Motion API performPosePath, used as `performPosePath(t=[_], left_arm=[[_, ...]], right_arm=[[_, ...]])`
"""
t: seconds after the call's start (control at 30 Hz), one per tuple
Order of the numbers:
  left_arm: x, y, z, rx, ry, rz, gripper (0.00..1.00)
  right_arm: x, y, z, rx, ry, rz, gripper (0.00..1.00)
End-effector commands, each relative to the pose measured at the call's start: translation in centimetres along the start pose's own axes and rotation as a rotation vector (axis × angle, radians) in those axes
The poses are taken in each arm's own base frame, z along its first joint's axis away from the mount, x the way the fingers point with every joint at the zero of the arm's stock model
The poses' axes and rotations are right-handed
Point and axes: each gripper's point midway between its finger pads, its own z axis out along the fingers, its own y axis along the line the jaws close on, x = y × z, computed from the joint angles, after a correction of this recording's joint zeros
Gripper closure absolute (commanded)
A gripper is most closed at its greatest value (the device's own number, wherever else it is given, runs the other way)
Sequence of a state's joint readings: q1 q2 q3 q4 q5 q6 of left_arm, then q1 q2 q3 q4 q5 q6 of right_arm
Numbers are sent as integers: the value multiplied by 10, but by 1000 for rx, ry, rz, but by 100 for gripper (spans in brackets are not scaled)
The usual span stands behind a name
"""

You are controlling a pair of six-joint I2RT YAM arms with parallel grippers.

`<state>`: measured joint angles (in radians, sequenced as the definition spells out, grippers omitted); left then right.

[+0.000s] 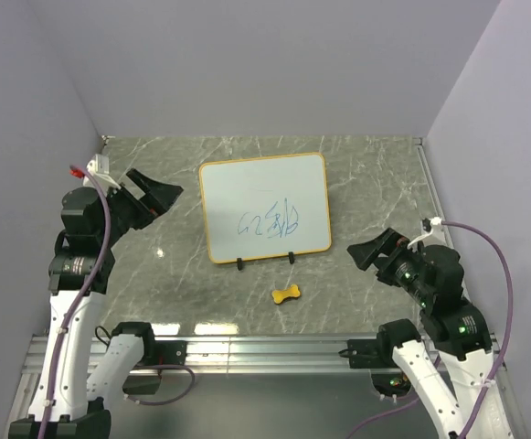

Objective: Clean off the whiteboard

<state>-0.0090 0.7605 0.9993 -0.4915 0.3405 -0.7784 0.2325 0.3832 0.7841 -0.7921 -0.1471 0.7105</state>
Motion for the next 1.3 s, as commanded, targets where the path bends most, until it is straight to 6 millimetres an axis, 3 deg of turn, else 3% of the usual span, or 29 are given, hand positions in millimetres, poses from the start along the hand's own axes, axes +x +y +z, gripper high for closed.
performPosePath(t=[0.0,0.07,0.2,0.27,0.3,0.37,0.43,0.53,0.63,0.73,0.83,0.9,1.1,1.27], left_arm=[[6,3,0,-6,37,47,1],[7,14,12,-43,66,55,0],[15,12,50,24,184,41,1],[9,5,68,74,172,-4,1],[16,18,83,50,198,-51,1],[13,24,99,43,186,-91,1],[11,41,114,-27,182,-64,0],[7,64,118,-150,168,20,1],[15,68,118,-133,212,75,0],[24,73,120,-141,256,79,1],[27,78,119,-149,264,101,1],[24,76,117,-148,254,120,1],[17,68,107,-133,245,180,1],[17,70,97,-149,236,215,1]], right_arm=[[10,-9,-8,49,59,-49,0],[12,-9,-10,57,88,-65,0],[15,-7,-7,86,166,-67,1],[24,-9,-2,111,252,-70,0],[28,-10,0,121,283,-73,1],[41,-19,6,166,370,-88,2],[50,-31,13,231,424,-98,3],[76,-31,26,224,524,-137,4],[115,-28,37,266,666,-128,3],[141,-9,48,270,757,-150,3],[157,30,66,214,815,42,3],[161,41,76,214,835,102,3],[173,53,104,374,879,206,3],[187,53,106,494,865,338,5]])
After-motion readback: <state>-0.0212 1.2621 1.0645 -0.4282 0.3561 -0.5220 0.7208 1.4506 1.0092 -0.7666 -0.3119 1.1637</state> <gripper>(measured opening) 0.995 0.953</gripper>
